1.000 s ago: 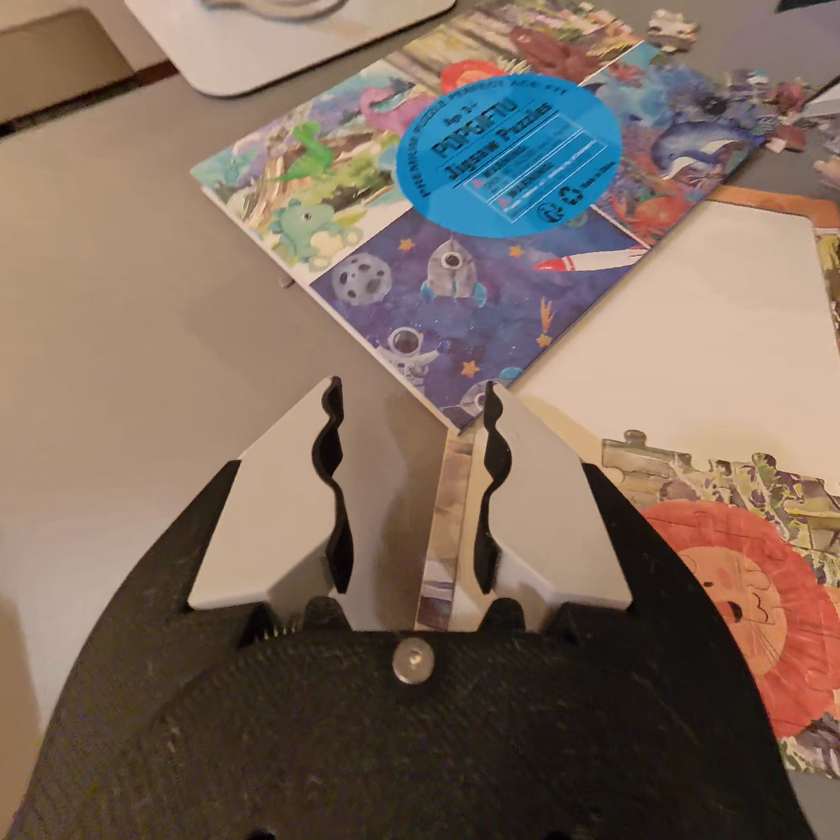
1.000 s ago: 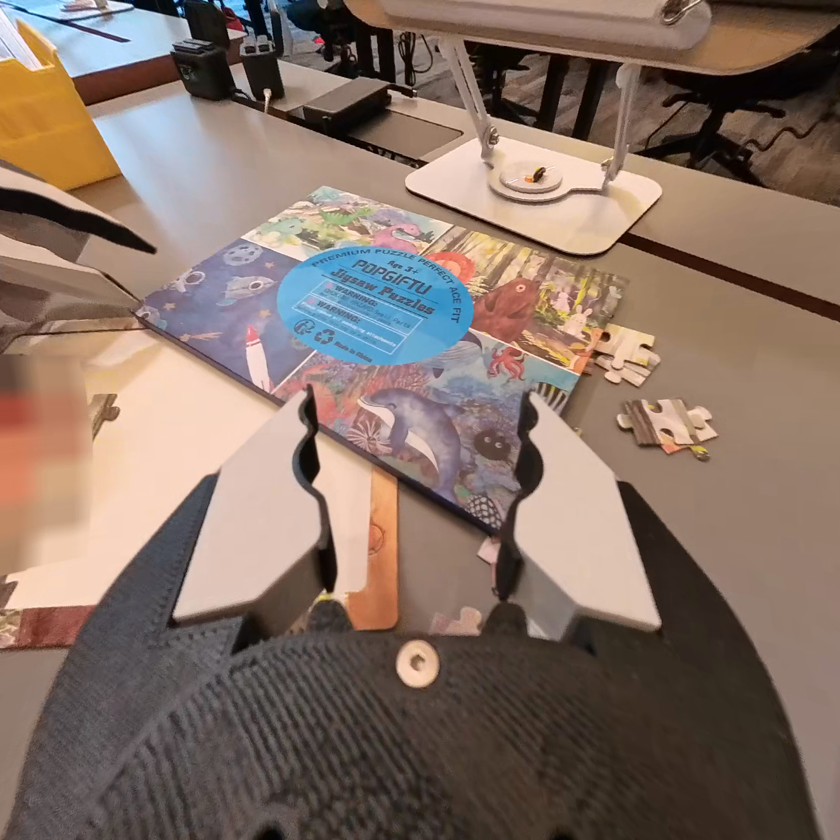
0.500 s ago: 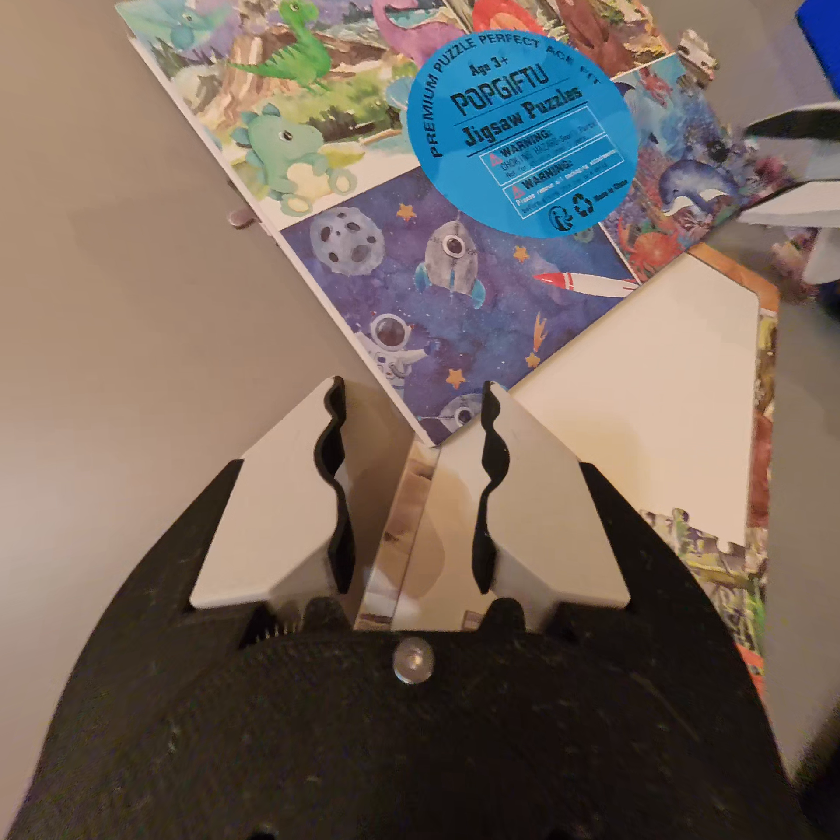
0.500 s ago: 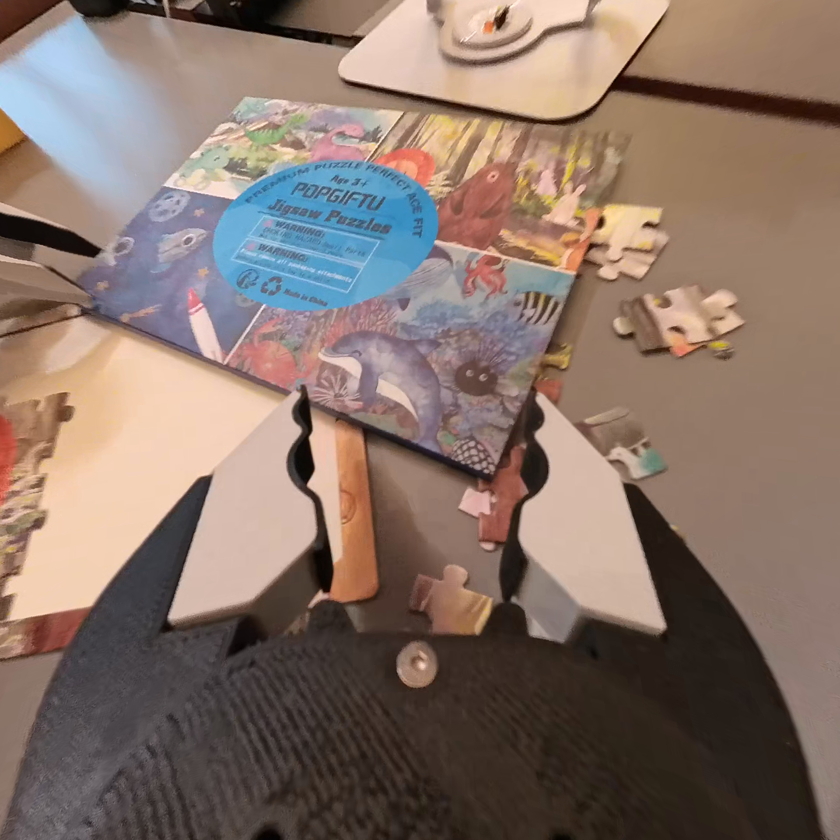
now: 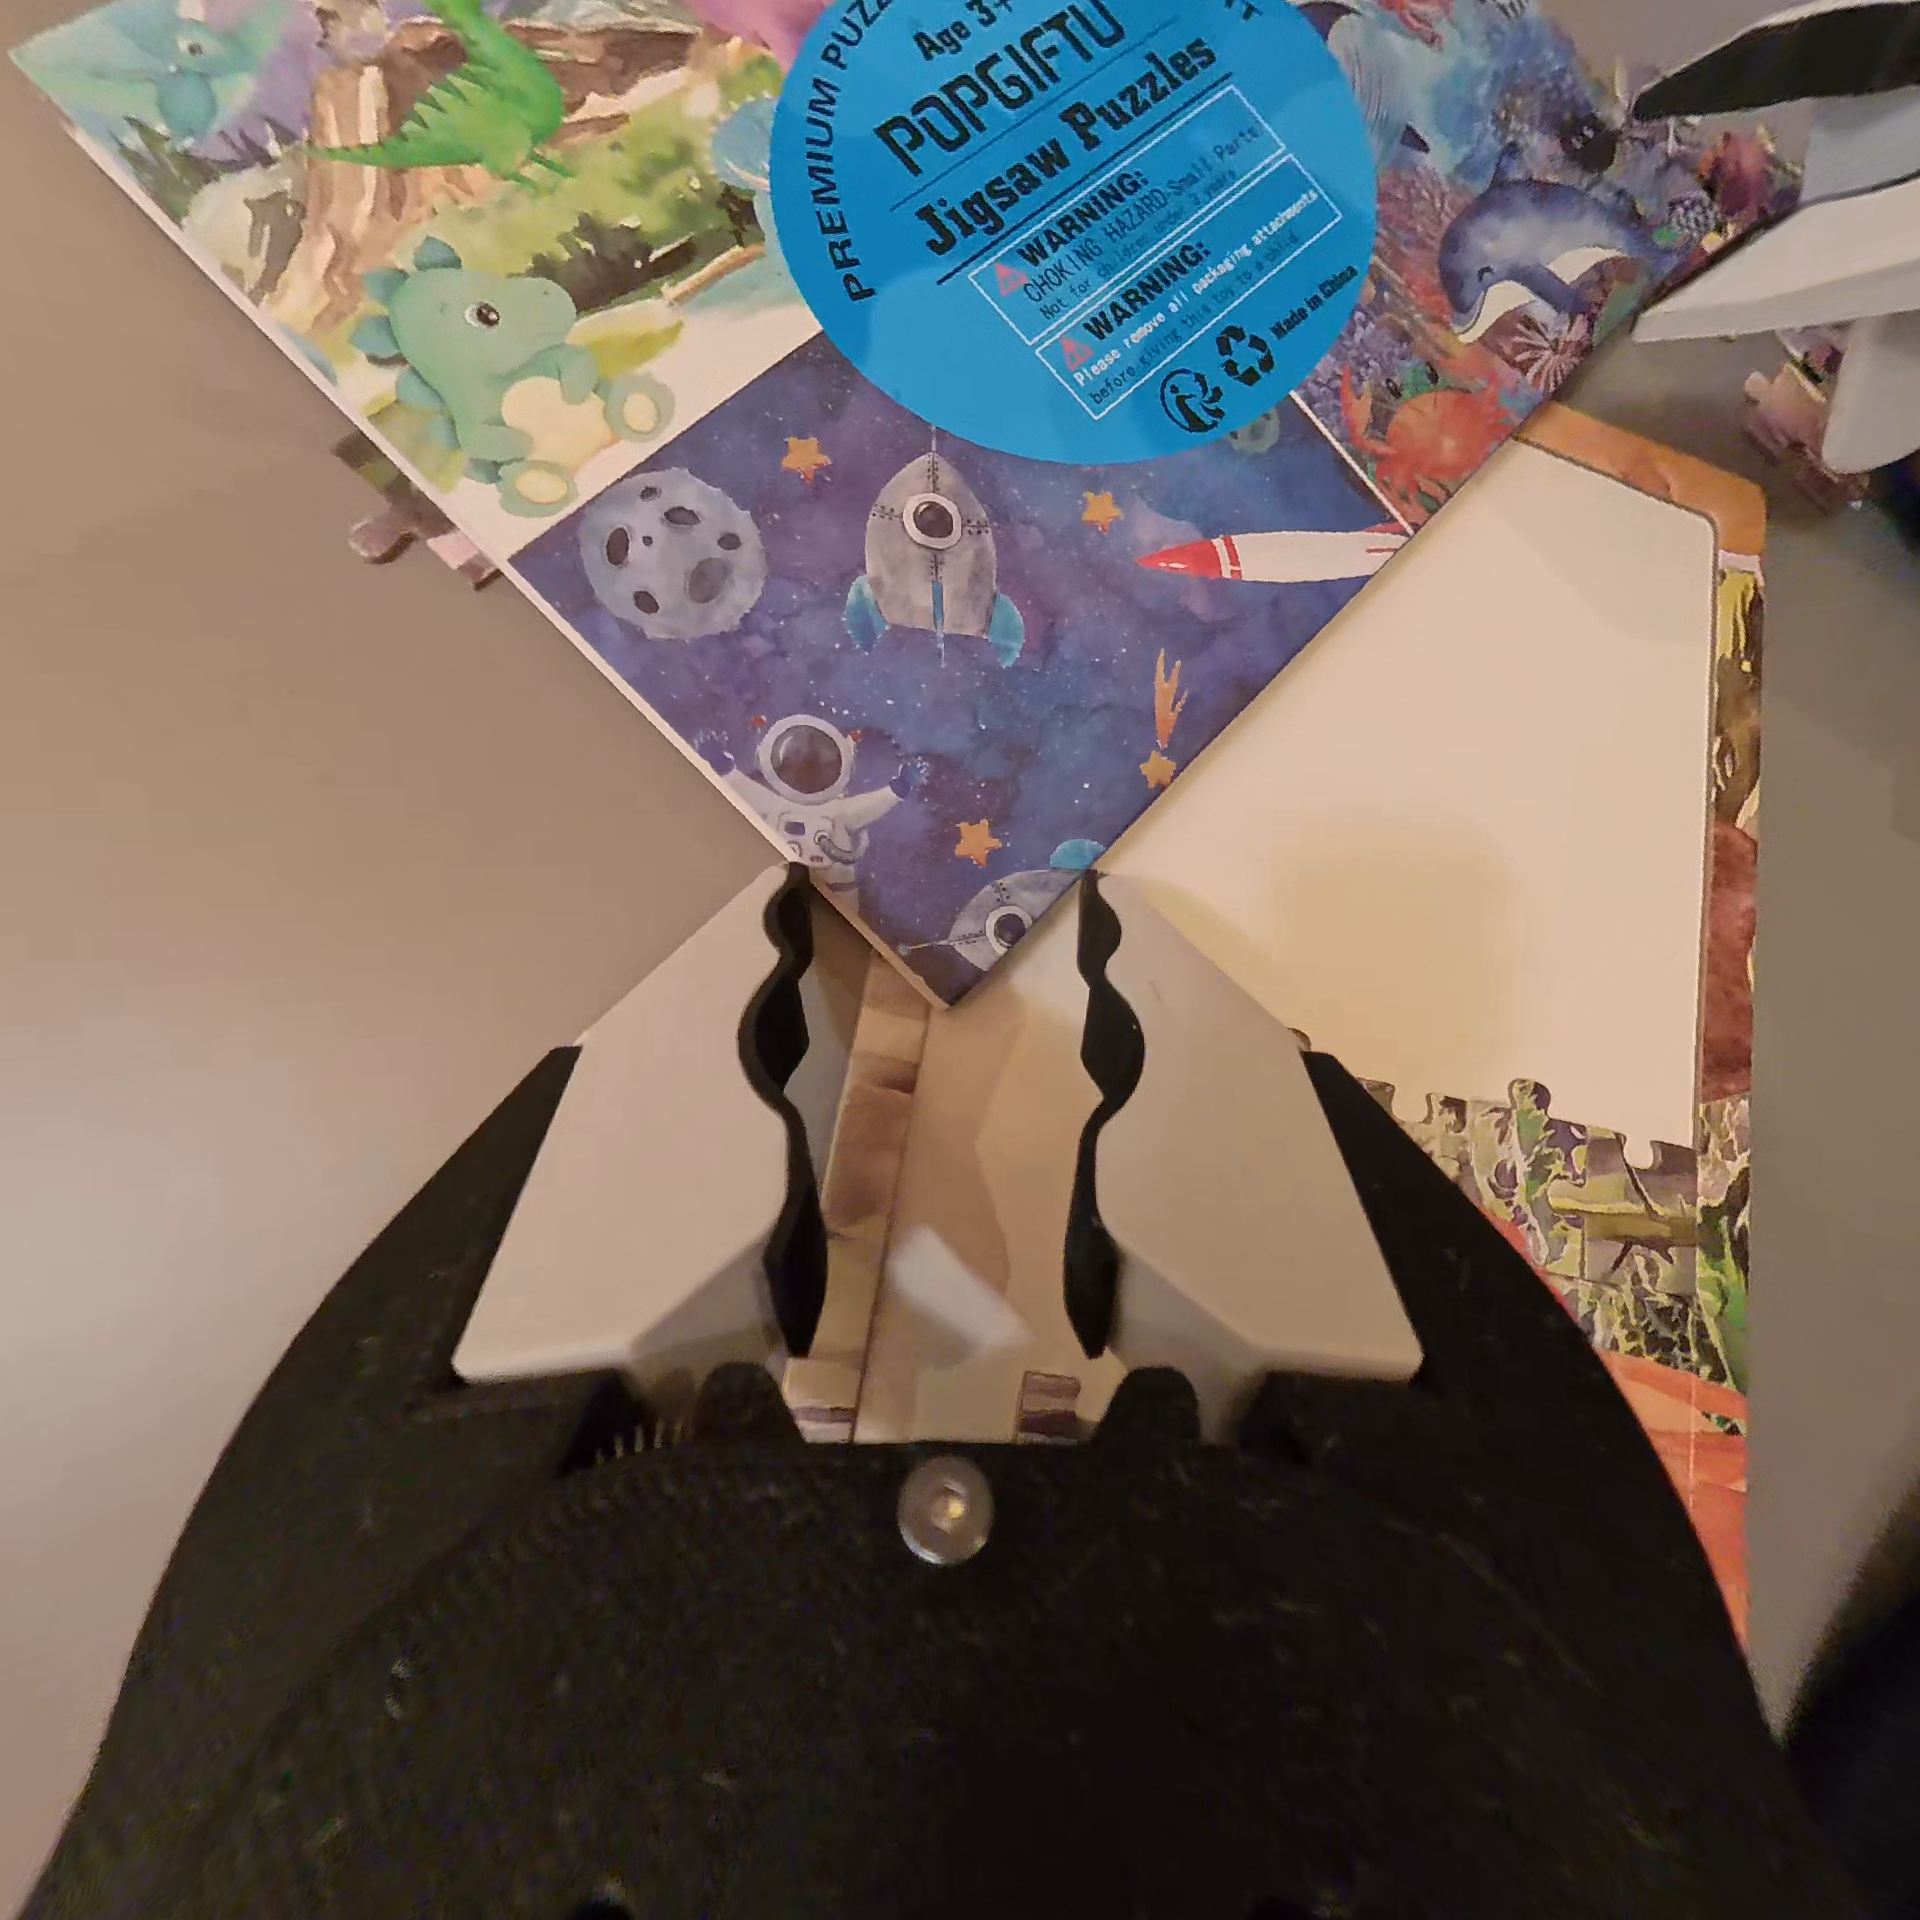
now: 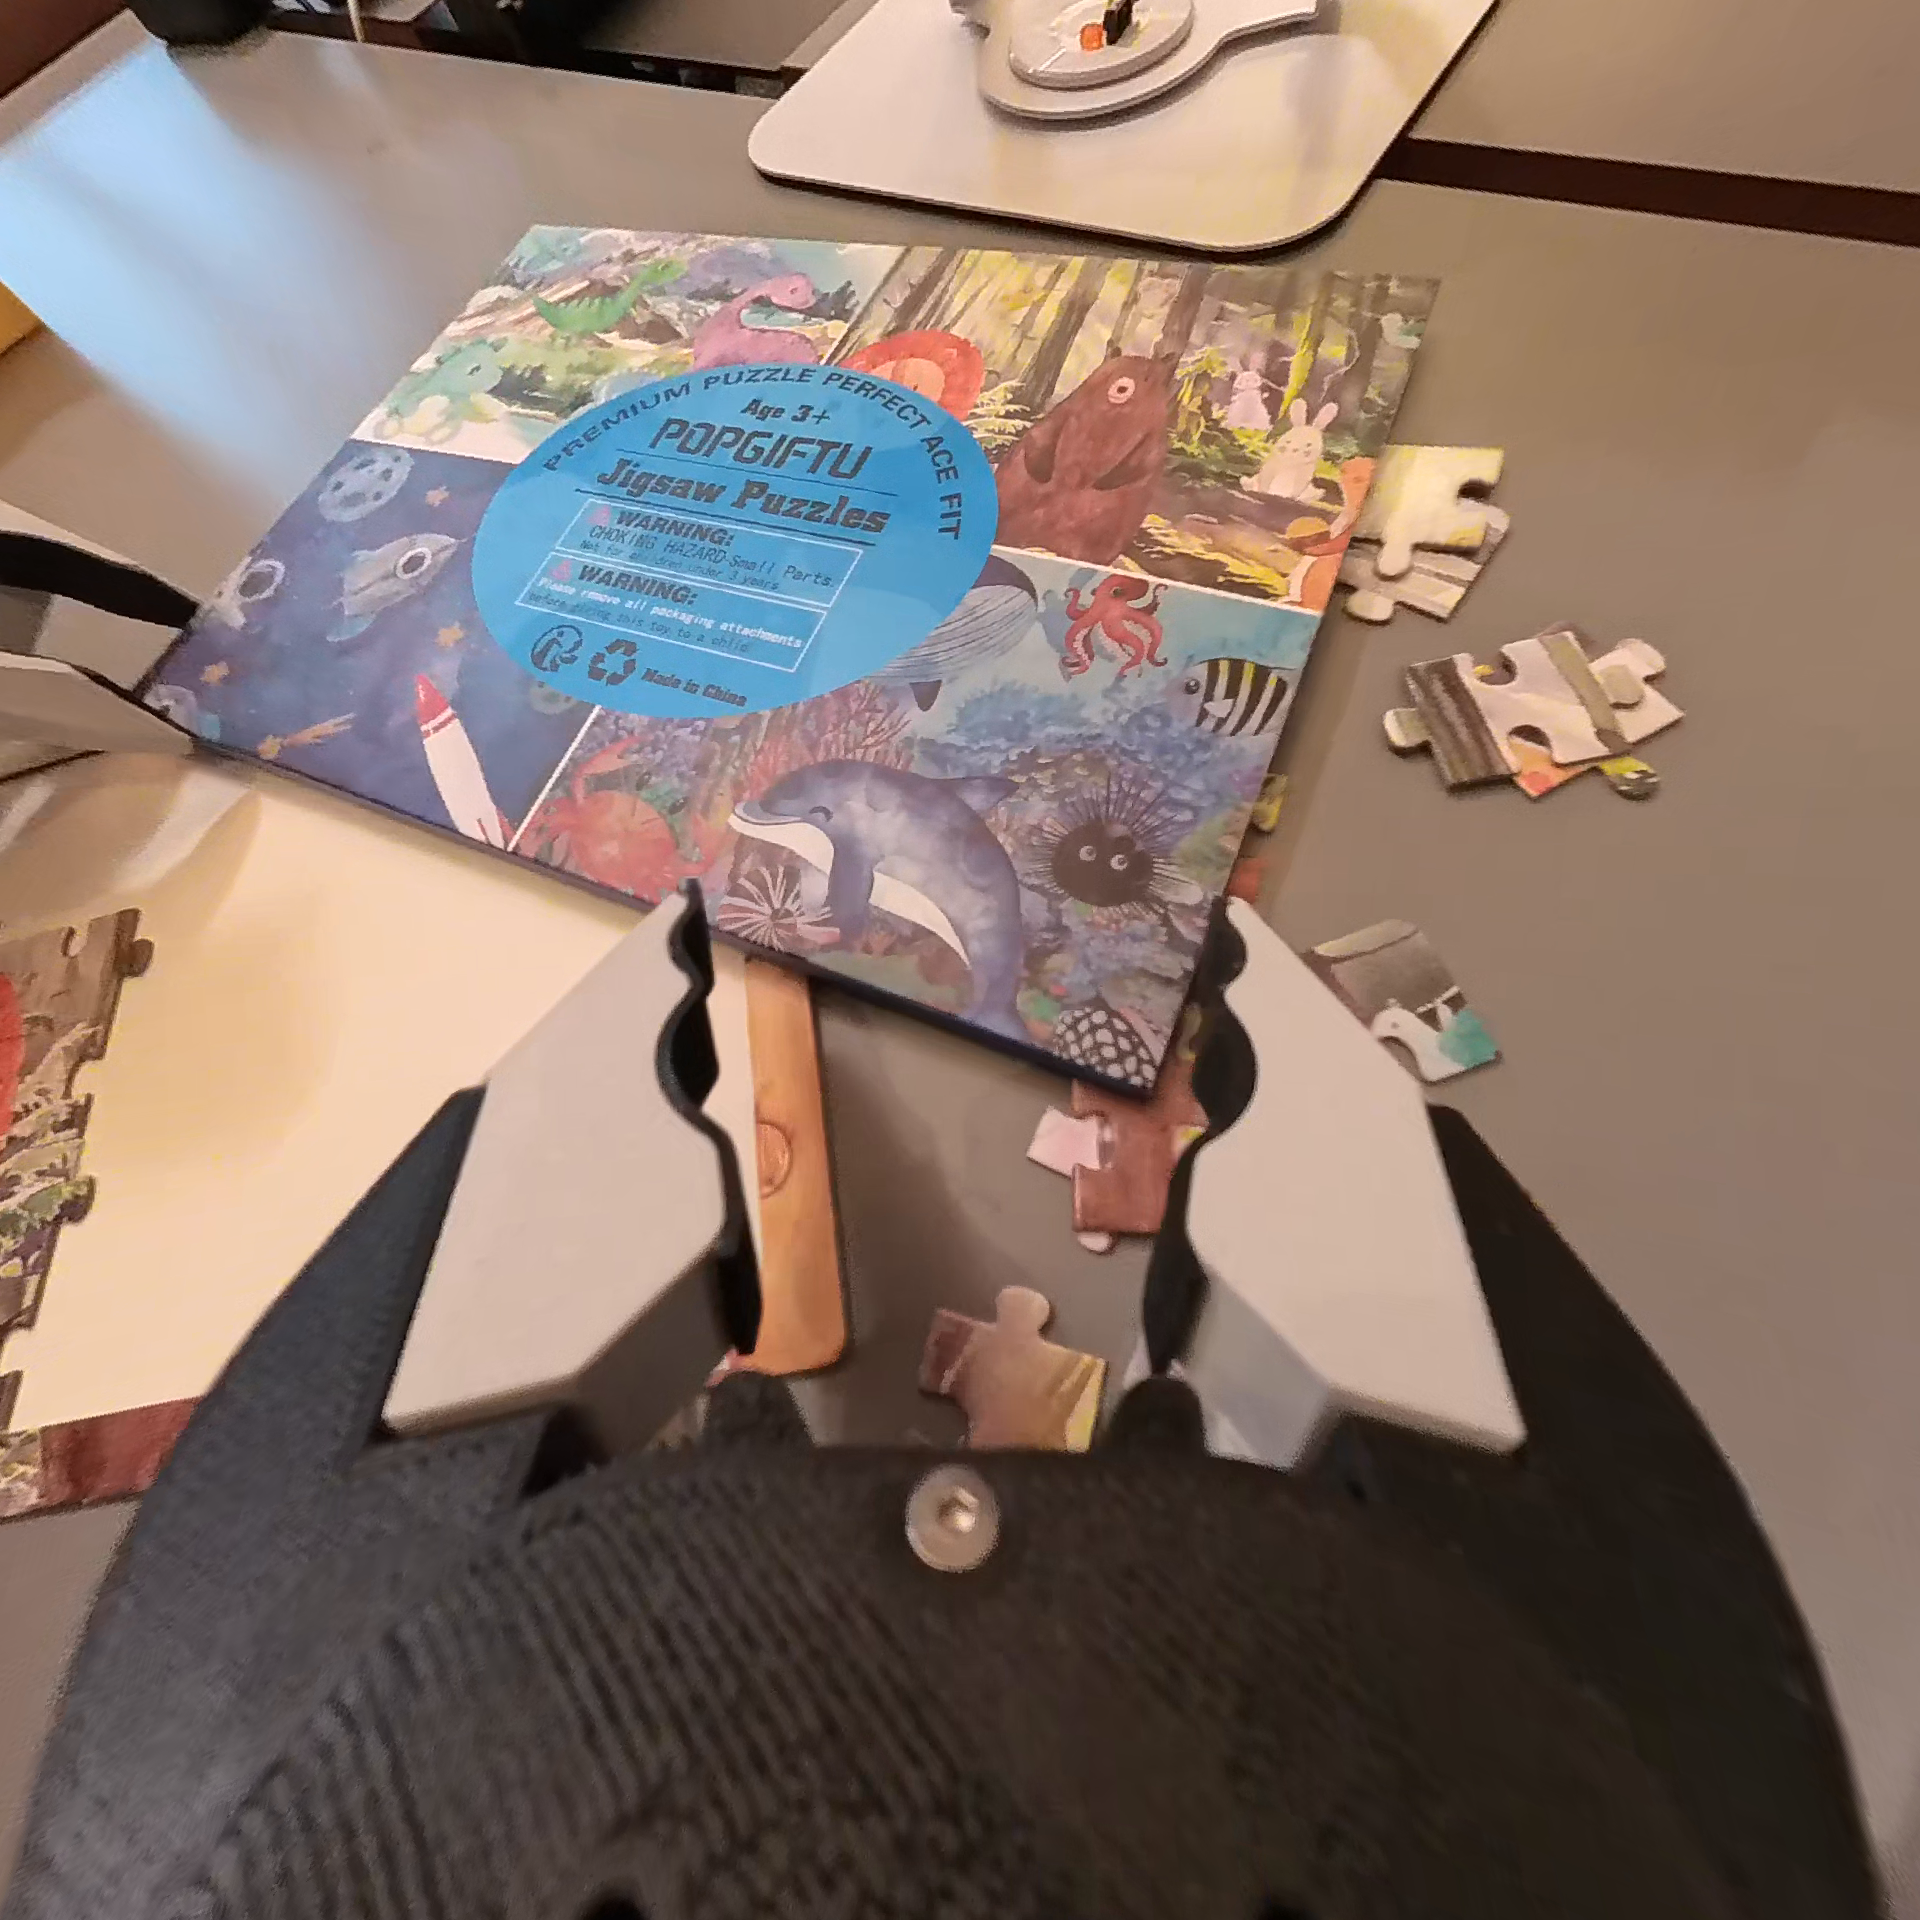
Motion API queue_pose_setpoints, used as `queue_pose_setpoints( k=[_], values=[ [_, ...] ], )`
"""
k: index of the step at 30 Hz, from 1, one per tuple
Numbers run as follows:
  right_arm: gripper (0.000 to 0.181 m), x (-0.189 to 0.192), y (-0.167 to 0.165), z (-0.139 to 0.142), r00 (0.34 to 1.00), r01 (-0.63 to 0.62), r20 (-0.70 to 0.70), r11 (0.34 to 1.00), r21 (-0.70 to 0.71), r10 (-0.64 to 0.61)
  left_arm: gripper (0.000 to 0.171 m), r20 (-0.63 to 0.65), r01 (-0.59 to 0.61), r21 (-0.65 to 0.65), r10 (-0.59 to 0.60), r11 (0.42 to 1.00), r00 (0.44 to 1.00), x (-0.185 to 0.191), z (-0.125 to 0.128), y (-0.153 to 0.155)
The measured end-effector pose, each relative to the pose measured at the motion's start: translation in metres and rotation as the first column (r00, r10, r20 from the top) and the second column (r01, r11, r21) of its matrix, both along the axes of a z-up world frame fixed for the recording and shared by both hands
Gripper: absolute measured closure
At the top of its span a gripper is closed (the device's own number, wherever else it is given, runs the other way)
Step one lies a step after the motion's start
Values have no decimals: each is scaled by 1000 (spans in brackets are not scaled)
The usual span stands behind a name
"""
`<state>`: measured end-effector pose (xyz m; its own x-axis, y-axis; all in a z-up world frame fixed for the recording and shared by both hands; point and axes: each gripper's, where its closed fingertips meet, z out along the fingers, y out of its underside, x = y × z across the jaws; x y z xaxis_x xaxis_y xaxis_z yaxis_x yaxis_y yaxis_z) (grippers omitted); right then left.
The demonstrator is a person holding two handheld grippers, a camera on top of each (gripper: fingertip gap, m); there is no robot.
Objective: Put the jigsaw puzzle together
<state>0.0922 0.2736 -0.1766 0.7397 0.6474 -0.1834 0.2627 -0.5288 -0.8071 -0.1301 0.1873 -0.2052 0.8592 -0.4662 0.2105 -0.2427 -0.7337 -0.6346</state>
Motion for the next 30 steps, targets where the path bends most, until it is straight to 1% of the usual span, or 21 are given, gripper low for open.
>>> queue_pose_setpoints(
  k=[4, 7, 10, 13, 15, 16, 17, 18, 21, 22, 23, 24, 25, 27, 28, 29, 30],
  values=[
    [89, 3, 2, -1, 1000, 14, 8, 1000, 3, -14, 124, -32, 43, 39, -41, 998, 999, 2, 8, 2],
    [90, 3, 2, -2, 1000, 18, 12, 1000, 0, -18, 125, -7, 46, 54, -45, 997, 999, 2, 9, 2],
    [87, 3, 3, -4, 999, 23, 28, 1000, 5, -23, 129, 66, 41, 61, -45, 997, 997, 4, 11, 0],
    [87, 6, 5, -7, 996, 30, 79, 999, 28, -32, 144, 181, 21, 71, -34, 997, 983, 6, 21, 0],
    [87, 7, 6, -5, 996, 36, 79, 998, 44, -40, 149, 276, 7, 71, -26, 997, 961, 8, 30, 1],
    [87, 8, 6, -5, 997, 40, 67, 998, 39, -42, 149, 335, 2, 71, -26, 998, 942, 9, 36, 1],
    [87, 9, 6, -4, 998, 45, 51, 998, 31, -47, 145, 403, 4, 67, -31, 998, 915, 12, 42, 1],
    [86, 10, 7, -4, 998, 53, 33, 998, 23, -54, 139, 480, 16, 69, -47, 997, 876, 16, 51, 0],
    [86, 14, 10, -1, 997, 76, -23, 997, 2, -76, 126, 676, 63, 111, -122, 992, 727, 27, 78, -9],
    [85, 16, 10, 0, 996, 85, -38, 996, -2, -85, 120, 716, 80, 139, -156, 987, 681, 31, 87, -13],
    [84, 18, 12, 1, 994, 95, -47, 995, -2, -95, 118, 732, 94, 163, -184, 982, 656, 35, 92, -16],
    [84, 20, 13, 2, 993, 107, -53, 994, 5, -106, 117, 724, 103, 190, -210, 976, 657, 39, 93, -18],
    [84, 22, 15, 4, 991, 119, -60, 993, 13, -118, 116, 698, 104, 226, -235, 969, 676, 43, 93, -19],
    [83, 26, 18, 5, 988, 140, -69, 990, 20, -139, 114, 607, 105, 306, -279, 946, 744, 50, 90, -18],
    [83, 28, 18, 5, 986, 148, -76, 989, 19, -146, 117, 551, 102, 346, -290, 933, 782, 52, 89, -15],
    [82, 28, 19, 5, 986, 149, -83, 989, 16, -147, 123, 496, 95, 382, -290, 919, 819, 53, 88, -12],
    [110, 23, 15, 8, 989, 107, -108, 994, 16, -105, 137, 452, 84, 410, -282, 908, 846, 52, 88, -8]
  ],
)
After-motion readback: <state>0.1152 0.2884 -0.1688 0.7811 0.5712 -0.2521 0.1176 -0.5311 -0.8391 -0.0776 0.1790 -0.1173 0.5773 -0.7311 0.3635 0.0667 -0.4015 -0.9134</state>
